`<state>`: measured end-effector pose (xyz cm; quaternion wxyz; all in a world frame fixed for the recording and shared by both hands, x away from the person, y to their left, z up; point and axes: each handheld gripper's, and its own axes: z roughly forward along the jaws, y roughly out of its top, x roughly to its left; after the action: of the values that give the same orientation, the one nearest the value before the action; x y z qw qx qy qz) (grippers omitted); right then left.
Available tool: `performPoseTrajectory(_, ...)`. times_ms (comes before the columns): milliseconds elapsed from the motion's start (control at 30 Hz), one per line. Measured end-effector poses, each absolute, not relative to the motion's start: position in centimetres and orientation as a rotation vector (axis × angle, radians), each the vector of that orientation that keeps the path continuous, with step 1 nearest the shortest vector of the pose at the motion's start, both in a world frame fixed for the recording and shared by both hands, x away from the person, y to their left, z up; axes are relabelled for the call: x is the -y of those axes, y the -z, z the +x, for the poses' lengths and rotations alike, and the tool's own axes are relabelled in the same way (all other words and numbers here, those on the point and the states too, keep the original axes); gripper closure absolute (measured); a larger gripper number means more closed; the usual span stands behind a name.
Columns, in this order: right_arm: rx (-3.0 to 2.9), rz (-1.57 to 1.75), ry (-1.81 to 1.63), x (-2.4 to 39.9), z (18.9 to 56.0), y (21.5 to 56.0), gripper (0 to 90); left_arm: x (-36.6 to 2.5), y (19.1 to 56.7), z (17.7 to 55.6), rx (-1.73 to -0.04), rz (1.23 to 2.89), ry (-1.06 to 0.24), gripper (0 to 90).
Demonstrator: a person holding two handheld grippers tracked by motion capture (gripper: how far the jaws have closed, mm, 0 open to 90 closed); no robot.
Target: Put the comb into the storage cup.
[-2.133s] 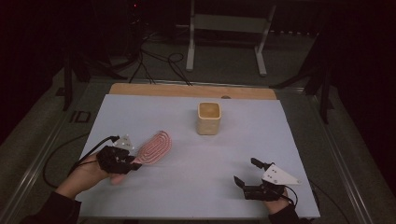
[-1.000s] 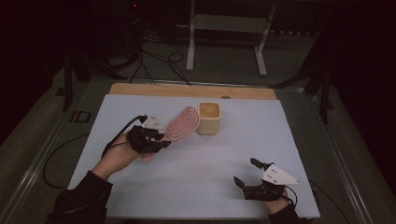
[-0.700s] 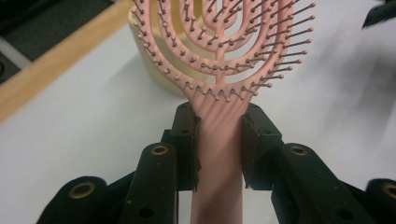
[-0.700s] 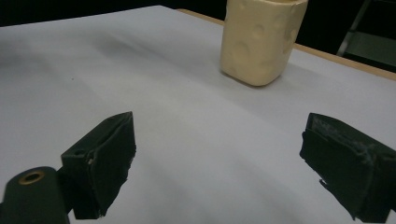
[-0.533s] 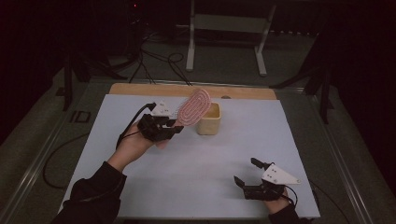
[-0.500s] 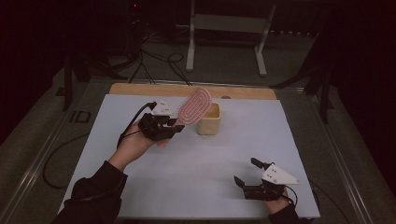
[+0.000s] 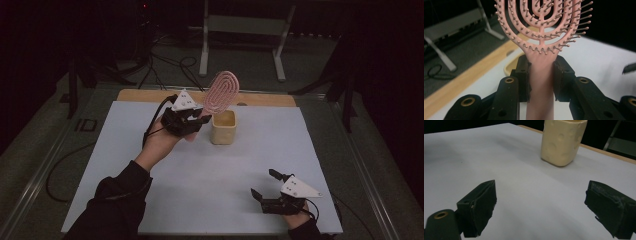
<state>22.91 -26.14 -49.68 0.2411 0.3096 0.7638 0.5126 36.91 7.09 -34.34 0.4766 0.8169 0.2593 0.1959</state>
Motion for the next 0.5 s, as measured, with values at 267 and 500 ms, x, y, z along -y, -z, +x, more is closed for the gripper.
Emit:
performPoseTrajectory(267, -2.088, 0.841, -1.405, 26.1, 22.9, 49.6, 10.1, -5.7, 34.2, 38.5, -0.652, 1.901, -0.447, 70.1)
performPoseTrajectory(500, -2.088, 0.839, -1.411, 26.2, 22.9, 49.6, 10.1, -4.2, 34.0, 39.9, -0.643, 1.830, -0.455, 70.2)
